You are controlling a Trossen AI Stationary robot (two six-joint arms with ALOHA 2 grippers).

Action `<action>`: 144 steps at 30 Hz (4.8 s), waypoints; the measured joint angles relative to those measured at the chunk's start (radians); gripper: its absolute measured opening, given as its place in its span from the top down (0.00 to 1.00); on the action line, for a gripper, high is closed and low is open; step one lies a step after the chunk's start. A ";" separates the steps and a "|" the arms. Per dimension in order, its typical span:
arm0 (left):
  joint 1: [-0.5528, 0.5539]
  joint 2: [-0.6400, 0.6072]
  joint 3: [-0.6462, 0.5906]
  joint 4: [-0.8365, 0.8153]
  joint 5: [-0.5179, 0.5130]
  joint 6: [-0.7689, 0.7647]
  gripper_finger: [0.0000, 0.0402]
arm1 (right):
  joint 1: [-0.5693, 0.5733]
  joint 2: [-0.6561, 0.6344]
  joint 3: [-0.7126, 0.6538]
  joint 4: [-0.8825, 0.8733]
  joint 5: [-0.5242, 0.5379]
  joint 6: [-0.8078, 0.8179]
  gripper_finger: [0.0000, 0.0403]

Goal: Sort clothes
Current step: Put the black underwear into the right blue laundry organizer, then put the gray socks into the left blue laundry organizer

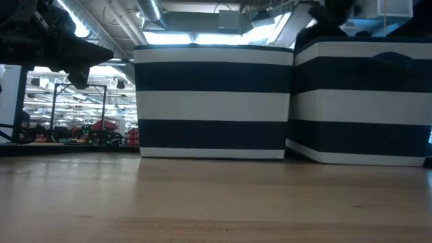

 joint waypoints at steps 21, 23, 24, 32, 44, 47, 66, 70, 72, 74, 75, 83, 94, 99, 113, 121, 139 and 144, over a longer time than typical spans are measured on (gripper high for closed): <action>0.000 0.000 0.000 -0.008 -0.001 -0.003 0.99 | -0.136 0.301 0.000 -0.216 -0.196 0.106 0.68; 0.000 0.000 0.000 -0.009 -0.001 -0.004 0.99 | -0.136 0.293 0.000 -0.225 -0.178 0.106 0.59; 0.000 0.000 0.000 -0.009 -0.001 -0.004 0.99 | -0.136 0.288 0.001 -0.231 -0.176 0.106 0.55; 0.000 0.000 0.000 -0.011 -0.001 -0.007 0.99 | -0.135 0.272 0.190 -0.431 -0.184 0.133 0.40; 0.000 0.000 0.000 -0.010 -0.001 -0.007 0.99 | -0.135 0.132 0.366 -0.400 -0.520 0.165 0.39; 0.000 0.000 0.000 -0.010 -0.001 -0.007 0.99 | -0.130 0.090 0.365 -0.385 -0.574 0.154 0.39; -0.017 0.000 0.000 0.132 0.000 0.162 0.99 | 0.645 -0.271 -0.551 0.640 -0.619 0.110 0.39; -0.016 0.009 0.034 0.143 -0.001 0.234 0.99 | 0.790 -0.246 -0.727 0.976 -0.563 0.038 0.39; -0.015 0.029 0.077 0.137 0.000 0.261 0.99 | 0.836 -0.221 -0.791 1.102 -0.527 -0.009 0.39; -0.017 0.068 0.142 0.093 0.000 0.275 0.99 | 0.865 -0.185 -0.838 1.211 -0.502 -0.060 0.39; -0.018 0.098 0.178 0.066 0.000 0.279 0.99 | 0.873 -0.167 -0.857 1.259 -0.492 -0.082 0.39; -0.055 0.520 0.559 -0.246 0.011 0.187 1.00 | 0.879 -0.068 -0.873 1.378 -0.453 -0.134 0.39; -0.405 0.967 0.876 -0.575 0.044 -0.110 1.00 | 0.879 -0.065 -0.873 1.281 -0.500 -0.017 0.39; -0.515 1.086 0.887 -0.652 0.003 -0.262 1.00 | 0.879 -0.065 -0.873 1.282 -0.498 -0.015 0.39; -0.494 1.280 0.887 -0.615 0.005 -0.402 0.99 | 0.879 -0.065 -0.873 1.300 -0.437 -0.061 0.39; -0.495 1.230 0.886 -0.880 0.048 -0.732 0.75 | 0.879 -0.065 -0.873 1.293 -0.437 -0.057 0.39; -0.706 1.224 0.792 -1.090 0.320 -1.387 0.46 | 0.879 -0.065 -0.873 1.288 -0.436 -0.045 0.39; -0.779 1.224 0.744 -1.065 0.328 -1.508 0.47 | 0.879 -0.065 -0.873 1.288 -0.436 -0.045 0.39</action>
